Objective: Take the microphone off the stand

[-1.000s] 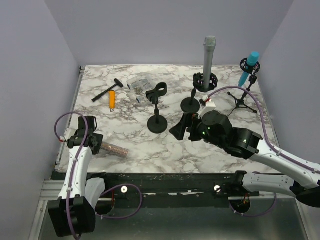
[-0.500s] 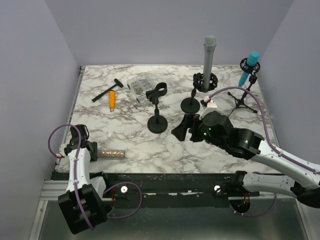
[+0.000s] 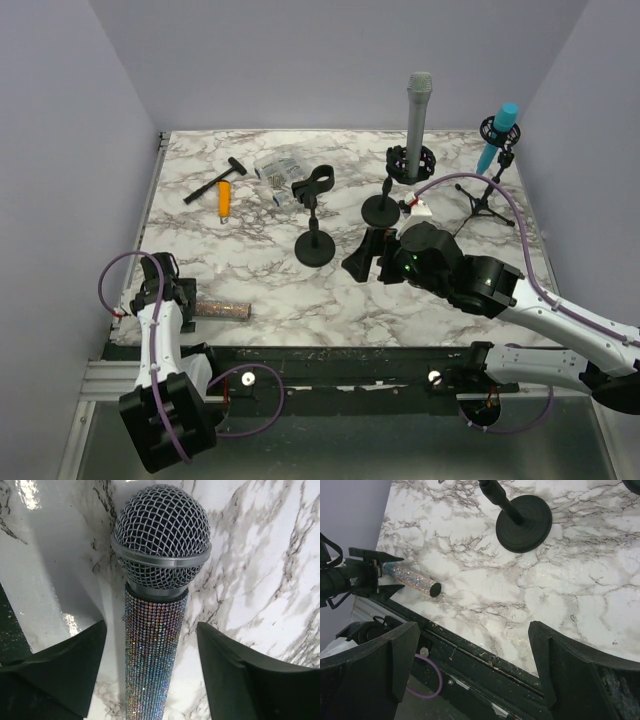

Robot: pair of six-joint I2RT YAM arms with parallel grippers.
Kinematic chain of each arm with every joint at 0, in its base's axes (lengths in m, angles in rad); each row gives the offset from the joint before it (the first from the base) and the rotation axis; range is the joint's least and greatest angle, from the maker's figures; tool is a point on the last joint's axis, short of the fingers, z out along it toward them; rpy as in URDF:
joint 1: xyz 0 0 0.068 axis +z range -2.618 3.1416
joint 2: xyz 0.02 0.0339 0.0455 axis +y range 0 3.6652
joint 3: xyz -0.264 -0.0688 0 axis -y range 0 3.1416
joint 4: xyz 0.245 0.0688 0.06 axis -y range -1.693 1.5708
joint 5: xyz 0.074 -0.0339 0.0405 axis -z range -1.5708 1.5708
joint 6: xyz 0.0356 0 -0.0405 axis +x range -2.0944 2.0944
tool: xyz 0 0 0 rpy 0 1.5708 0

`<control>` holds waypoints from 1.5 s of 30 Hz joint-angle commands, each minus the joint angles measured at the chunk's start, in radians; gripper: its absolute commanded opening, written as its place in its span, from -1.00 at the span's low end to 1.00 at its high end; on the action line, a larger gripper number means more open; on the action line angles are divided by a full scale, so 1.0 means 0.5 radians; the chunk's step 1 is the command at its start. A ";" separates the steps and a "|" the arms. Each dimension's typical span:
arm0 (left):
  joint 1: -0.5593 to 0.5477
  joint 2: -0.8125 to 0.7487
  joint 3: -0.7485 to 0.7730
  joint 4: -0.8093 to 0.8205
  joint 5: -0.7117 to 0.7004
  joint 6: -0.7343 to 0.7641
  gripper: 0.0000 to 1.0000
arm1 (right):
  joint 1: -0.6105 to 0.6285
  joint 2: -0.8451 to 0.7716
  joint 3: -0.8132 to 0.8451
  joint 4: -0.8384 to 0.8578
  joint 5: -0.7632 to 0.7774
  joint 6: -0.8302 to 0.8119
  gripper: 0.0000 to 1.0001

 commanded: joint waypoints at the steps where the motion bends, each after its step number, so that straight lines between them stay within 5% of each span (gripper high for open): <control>1: 0.013 -0.108 0.021 0.029 0.059 0.086 0.64 | 0.009 0.010 0.047 -0.096 0.087 -0.036 1.00; 7: 0.008 -0.363 0.065 0.001 0.162 0.283 0.97 | 0.008 0.003 0.123 -0.239 0.203 -0.086 1.00; 18: -0.246 -0.861 0.237 -0.060 0.530 0.769 0.97 | 0.009 0.228 0.428 -0.416 0.378 -0.310 1.00; 24: -0.782 -0.798 0.411 0.484 0.927 0.963 0.97 | 0.009 0.315 0.545 -0.334 0.318 -0.354 1.00; 26: -0.896 -0.729 0.452 0.793 1.260 1.014 0.97 | 0.007 0.320 0.553 -0.305 0.274 -0.362 1.00; 31: -0.976 -0.390 0.508 1.722 1.958 0.595 0.97 | 0.008 0.268 0.532 -0.315 0.249 -0.328 1.00; 35: -1.068 -0.086 0.803 1.630 1.960 0.574 0.95 | 0.007 0.154 0.482 -0.336 0.278 -0.260 1.00; 39: -1.145 0.088 0.829 1.920 1.922 0.315 0.93 | 0.009 0.066 0.450 -0.337 0.307 -0.209 1.00; 45: -1.313 0.176 0.950 1.551 1.494 0.286 0.97 | 0.009 0.025 0.486 -0.345 0.275 -0.161 1.00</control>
